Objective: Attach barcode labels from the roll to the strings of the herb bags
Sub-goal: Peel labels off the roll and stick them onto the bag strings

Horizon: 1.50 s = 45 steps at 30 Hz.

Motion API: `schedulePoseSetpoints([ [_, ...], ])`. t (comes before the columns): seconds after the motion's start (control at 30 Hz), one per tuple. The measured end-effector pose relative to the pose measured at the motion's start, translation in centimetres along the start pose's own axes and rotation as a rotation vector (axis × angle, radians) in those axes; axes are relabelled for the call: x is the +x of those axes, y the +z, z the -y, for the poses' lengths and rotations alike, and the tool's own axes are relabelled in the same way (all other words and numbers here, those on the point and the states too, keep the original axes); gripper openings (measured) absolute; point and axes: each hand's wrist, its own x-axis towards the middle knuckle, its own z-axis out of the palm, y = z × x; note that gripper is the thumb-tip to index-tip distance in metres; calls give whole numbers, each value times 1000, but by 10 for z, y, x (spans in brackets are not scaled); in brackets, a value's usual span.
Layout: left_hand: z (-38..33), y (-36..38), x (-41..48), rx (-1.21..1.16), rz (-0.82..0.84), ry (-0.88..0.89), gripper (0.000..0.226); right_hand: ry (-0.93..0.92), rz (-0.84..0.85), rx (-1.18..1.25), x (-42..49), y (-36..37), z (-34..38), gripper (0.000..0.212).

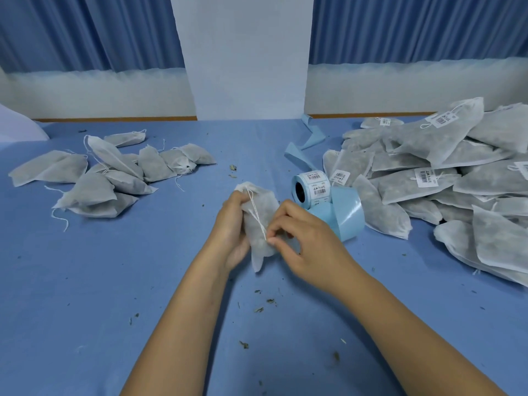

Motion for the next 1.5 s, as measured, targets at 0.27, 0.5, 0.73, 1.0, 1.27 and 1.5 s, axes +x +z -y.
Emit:
schedulePoseSetpoints([
  [0.27,0,-4,-1,303,132,193,83,113,33,130,7,-14,-5,5],
  [0.5,3,3,-3,736,-83,585,56,717,158,-196,-5,-97,-60,48],
  [0.73,13,10,-4,770,-97,705,45,833,289,-14,-11,-76,-80,54],
  [1.0,17,11,-1,791,-82,884,34,608,176,187,-7,-82,-67,15],
  [1.27,23,10,4,865,65,1152,14,494,-7,499,4,-68,-45,9],
  [1.5,32,14,7,872,125,1129,7,632,-63,815,7,-52,-45,25],
])
